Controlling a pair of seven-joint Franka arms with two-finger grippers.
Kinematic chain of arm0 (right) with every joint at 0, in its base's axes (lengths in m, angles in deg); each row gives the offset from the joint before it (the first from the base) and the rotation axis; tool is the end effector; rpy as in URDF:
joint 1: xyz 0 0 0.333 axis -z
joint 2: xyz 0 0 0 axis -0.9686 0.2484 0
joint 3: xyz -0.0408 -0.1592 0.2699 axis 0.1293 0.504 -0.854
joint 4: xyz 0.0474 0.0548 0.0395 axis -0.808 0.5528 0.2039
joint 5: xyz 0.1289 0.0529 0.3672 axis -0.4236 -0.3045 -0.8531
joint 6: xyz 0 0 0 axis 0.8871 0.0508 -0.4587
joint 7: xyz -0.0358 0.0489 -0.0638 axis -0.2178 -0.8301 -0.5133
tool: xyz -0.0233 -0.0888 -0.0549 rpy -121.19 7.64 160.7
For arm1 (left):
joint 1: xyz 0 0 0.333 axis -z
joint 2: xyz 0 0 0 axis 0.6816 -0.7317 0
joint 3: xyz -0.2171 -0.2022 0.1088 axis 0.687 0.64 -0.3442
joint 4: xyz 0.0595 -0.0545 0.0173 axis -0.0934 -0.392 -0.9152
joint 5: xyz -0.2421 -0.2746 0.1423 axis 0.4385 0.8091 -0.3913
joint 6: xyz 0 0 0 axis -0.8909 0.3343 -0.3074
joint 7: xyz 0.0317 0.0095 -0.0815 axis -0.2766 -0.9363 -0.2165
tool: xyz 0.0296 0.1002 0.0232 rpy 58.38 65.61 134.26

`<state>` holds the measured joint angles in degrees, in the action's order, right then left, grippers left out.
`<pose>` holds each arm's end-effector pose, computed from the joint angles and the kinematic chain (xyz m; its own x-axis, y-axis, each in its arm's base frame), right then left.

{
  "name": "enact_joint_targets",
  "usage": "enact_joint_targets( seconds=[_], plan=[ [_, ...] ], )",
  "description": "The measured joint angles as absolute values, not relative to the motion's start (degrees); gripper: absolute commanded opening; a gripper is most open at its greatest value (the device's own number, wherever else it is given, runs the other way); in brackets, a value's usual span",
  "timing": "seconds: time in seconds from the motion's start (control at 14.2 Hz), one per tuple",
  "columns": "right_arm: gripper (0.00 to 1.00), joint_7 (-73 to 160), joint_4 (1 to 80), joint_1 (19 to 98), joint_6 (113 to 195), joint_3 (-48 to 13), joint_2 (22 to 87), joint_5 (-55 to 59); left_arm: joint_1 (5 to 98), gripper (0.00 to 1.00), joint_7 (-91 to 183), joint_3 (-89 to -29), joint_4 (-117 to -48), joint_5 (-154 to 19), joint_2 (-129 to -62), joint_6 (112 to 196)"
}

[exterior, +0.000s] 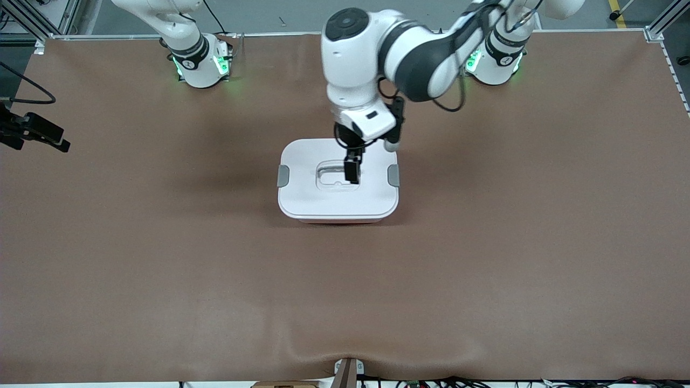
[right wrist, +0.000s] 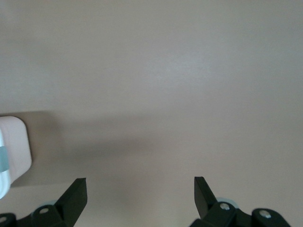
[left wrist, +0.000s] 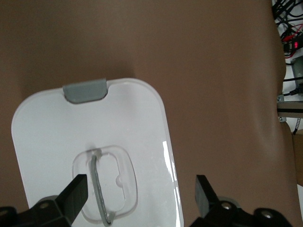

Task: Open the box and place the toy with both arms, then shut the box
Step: 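Release the lid handle and raise the left gripper away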

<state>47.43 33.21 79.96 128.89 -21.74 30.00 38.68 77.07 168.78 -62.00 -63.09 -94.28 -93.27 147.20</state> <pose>0.5449 -0.0546 0.6229 0.9971 -0.0755 -0.0015 -0.0755 -0.9971 0.0021 0.4905 -0.4882 0.4886 0.2228 0.9712 0.0842 0.9492 -0.2358 0.2082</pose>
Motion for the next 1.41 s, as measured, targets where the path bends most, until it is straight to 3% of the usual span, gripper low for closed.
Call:
enact_joint_targets(
  seconds=[0.35, 1.41],
  plan=[
    [1.00, 47.43, 33.22, 79.95, 127.60, -21.78, 30.01, 39.48, 65.70, 1.00, 136.73, -62.04, -63.12, -88.05, -88.70, 138.19],
    [1.00, 47.42, 33.32, 79.73, 127.52, -21.94, 30.01, 39.52, 45.06, 1.00, 82.46, -61.95, -63.16, -82.70, -81.24, 125.50]
  ],
)
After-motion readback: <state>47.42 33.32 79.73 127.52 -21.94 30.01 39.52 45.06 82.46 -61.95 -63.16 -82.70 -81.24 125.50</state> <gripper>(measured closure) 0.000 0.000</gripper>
